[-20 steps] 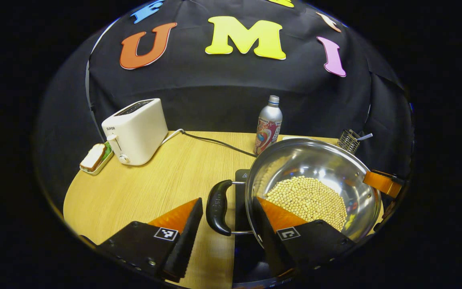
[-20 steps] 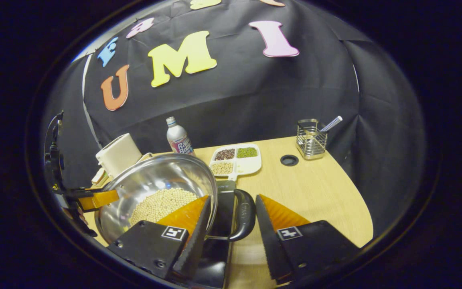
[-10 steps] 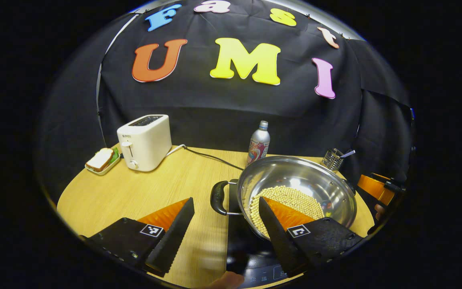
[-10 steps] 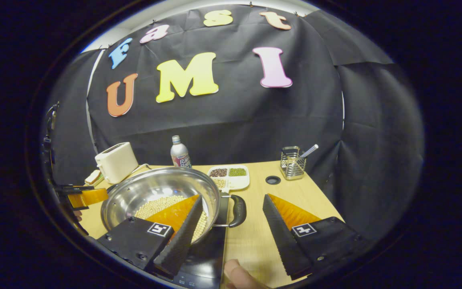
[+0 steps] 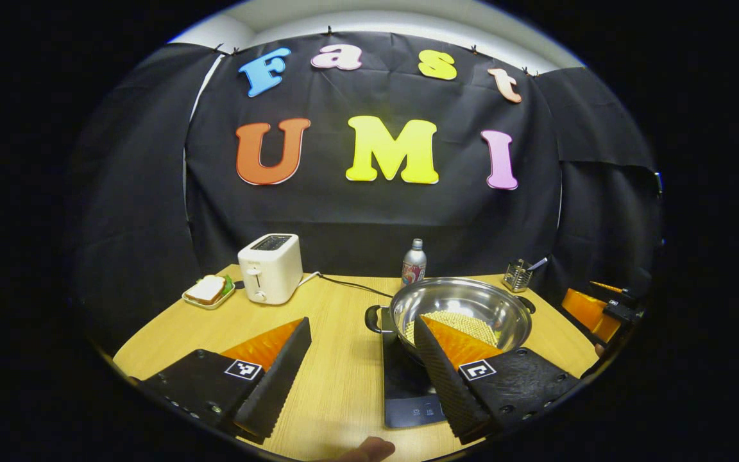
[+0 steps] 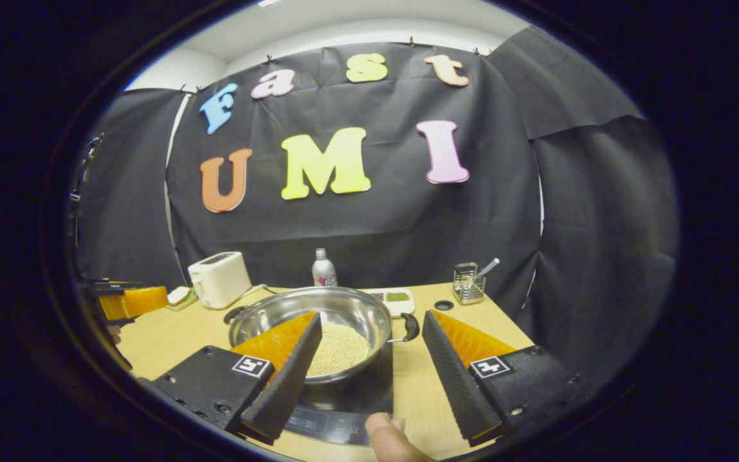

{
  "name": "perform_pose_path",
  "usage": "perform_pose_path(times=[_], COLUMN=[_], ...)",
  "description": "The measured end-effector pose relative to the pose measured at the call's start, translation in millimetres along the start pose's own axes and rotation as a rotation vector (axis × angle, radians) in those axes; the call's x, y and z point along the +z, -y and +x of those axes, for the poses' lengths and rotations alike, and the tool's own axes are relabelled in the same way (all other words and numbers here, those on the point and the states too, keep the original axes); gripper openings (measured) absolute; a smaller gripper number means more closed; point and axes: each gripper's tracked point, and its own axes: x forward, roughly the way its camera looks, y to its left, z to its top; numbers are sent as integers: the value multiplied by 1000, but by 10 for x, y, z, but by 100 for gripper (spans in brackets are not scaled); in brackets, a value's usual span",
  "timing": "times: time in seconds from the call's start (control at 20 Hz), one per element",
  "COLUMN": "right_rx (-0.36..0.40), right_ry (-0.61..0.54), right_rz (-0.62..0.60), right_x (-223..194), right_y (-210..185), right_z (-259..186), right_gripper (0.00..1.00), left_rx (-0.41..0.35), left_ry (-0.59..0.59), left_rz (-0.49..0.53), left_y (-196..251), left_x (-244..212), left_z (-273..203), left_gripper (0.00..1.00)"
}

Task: First push the handle of the pot to place it horizontally, then grasp the pot with both hands and set it on the induction cooktop.

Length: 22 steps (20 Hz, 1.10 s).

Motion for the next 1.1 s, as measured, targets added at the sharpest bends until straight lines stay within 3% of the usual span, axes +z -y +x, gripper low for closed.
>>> perform_pose_path(times=[0.45,0.65,0.9,1.1], right_rx=[-15,-78,-143,-164], right_ry=[141,194,322,348], right_rz=[-70,-105,-94,-48], right_x=[624,828,1022,1008], right_y=[-367,-316,-131,5], right_z=[-1230,-1891,-2508,-2605], right_gripper=[98,99,97,97], left_rx=[68,52,-12,20], left_ry=[178,262,298,298], left_rz=[-5,-38,4,46], left_y=[-278,-260,-93,-150], left_x=[534,729,645,529], left_z=[-1214,-1783,-2140,-2128], left_gripper=[95,95,95,95])
